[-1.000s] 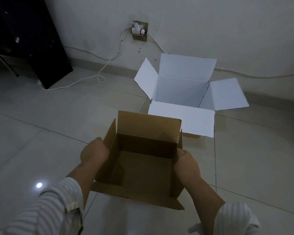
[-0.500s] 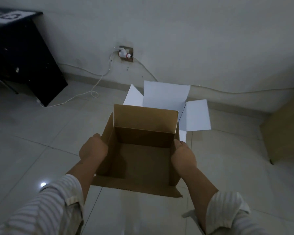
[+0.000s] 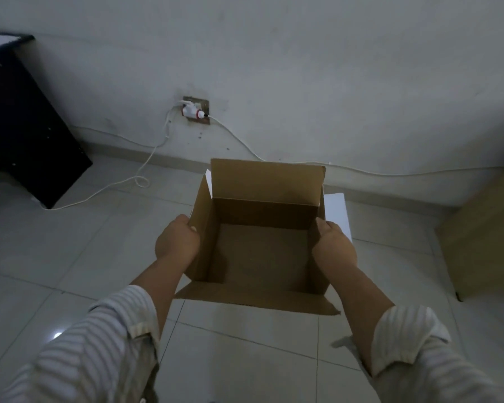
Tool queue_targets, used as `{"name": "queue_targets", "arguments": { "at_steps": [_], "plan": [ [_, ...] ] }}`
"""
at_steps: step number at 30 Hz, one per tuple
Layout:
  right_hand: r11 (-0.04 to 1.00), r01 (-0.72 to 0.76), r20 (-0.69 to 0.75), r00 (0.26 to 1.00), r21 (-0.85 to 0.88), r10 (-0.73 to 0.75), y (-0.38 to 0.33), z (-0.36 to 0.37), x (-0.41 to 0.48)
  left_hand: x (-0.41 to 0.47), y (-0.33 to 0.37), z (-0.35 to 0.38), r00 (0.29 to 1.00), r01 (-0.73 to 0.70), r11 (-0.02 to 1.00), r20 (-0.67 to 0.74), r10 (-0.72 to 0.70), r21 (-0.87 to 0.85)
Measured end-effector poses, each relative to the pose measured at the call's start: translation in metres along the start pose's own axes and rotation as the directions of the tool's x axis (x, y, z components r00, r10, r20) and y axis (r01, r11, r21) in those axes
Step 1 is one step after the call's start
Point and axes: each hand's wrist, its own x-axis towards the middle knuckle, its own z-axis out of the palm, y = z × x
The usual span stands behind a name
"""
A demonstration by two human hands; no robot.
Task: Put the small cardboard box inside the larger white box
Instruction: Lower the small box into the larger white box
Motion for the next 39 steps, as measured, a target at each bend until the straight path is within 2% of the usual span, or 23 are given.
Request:
{"name": "queue_targets", "arguments": {
  "at_steps": [10, 20, 25, 32, 35, 39],
  "plan": [
    [0.994, -0.041, -0.086, 0.995, 0.102, 0.05, 0.006, 0.04, 0.118, 0.111, 0.024, 0.069, 0.998, -0.062, 0.998, -0.009, 0.062, -0.017],
    [0.986, 0.07, -0.263, 0.964, 0.149, -0.029, 0.02, 0.076, 0.199, 0.181, 0.042, 0.146, 0.977, -0.182, 0.983, -0.111, 0.181, 0.003],
    [0.982, 0.14, -0.33, 0.94, 0.128, -0.091, 0.02, 0.076, 0.218, 0.209, 0.042, 0.159, 0.972, -0.178, 0.983, -0.147, 0.183, 0.049],
    [0.967, 0.189, -0.426, 0.899, 0.17, -0.1, 0.034, 0.107, 0.218, 0.207, 0.03, 0.179, 0.953, -0.223, 0.973, -0.195, 0.231, 0.061],
    [0.965, 0.191, -0.402, 0.91, 0.18, -0.106, 0.046, 0.129, 0.218, 0.198, 0.02, 0.198, 0.959, -0.211, 0.977, -0.186, 0.214, 0.034],
    [0.986, 0.141, -0.355, 0.929, 0.091, -0.1, 0.059, 0.15, 0.231, 0.191, 0.006, 0.222, 0.969, -0.183, 0.983, -0.171, 0.178, -0.014]
  ]
}}
